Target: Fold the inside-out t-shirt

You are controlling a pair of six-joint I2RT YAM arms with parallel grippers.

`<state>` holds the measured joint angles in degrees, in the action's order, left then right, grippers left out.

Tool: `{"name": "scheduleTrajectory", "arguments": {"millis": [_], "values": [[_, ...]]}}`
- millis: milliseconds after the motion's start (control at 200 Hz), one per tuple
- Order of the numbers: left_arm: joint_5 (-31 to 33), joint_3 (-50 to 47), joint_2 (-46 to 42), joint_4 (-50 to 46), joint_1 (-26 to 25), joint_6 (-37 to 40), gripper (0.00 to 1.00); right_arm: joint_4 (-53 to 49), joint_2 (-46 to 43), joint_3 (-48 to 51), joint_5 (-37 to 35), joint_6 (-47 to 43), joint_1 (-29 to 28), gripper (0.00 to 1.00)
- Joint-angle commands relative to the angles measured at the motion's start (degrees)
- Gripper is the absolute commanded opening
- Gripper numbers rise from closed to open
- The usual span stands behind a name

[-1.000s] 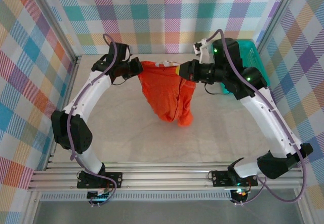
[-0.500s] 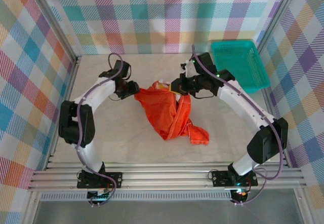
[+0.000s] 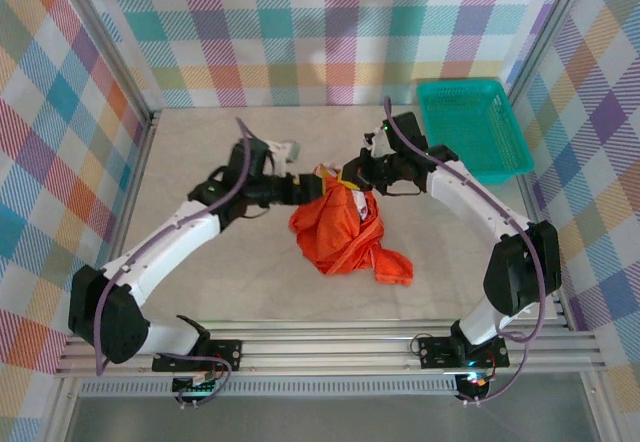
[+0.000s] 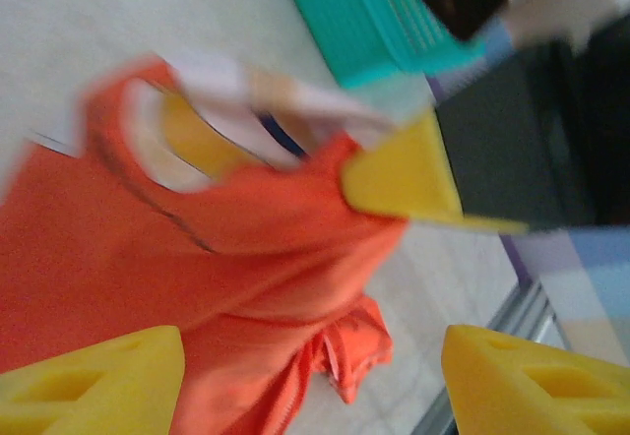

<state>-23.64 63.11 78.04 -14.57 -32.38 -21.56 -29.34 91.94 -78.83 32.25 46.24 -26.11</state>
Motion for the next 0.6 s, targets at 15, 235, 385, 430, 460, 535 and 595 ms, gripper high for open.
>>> {"name": "scheduleTrajectory", "arguments": {"millis": [15,235,385,430,460,535,595], "values": [[7.2,-3.5,2.2,9.2,-3.5,1.7,0.73,1.2,-0.1,-2.1,1.4,2.4,-0.1,0.0],[16.1,-4.2,7.1,18.4,-7.8,-0.6,0.86,1.2,-0.5,-1.9,0.9,3.7,-0.2,0.0],[16.2,-3.6,11.6,22.8,-9.0,-3.1,0.88,1.2,-0.5,-2.0,0.5,4.1,-0.1,0.0],[16.3,-3.4,12.7,23.3,-9.1,-3.6,0.84,1.3,-0.5,-2.0,0.5,4.3,-0.1,0.0],[16.2,-3.2,13.3,23.3,-9.1,-3.7,0.76,1.2,-0.4,-2.1,0.4,4.4,-0.1,0.0],[15.9,-2.7,13.5,22.1,-9.1,-3.3,0.27,0.9,0.0,-2.5,-0.1,4.0,0.0,0.0],[17.0,-2.2,12.2,19.5,-9.1,-2.6,0.0,-0.5,0.7,-3.7,-1.5,2.7,0.2,0.0]]}}
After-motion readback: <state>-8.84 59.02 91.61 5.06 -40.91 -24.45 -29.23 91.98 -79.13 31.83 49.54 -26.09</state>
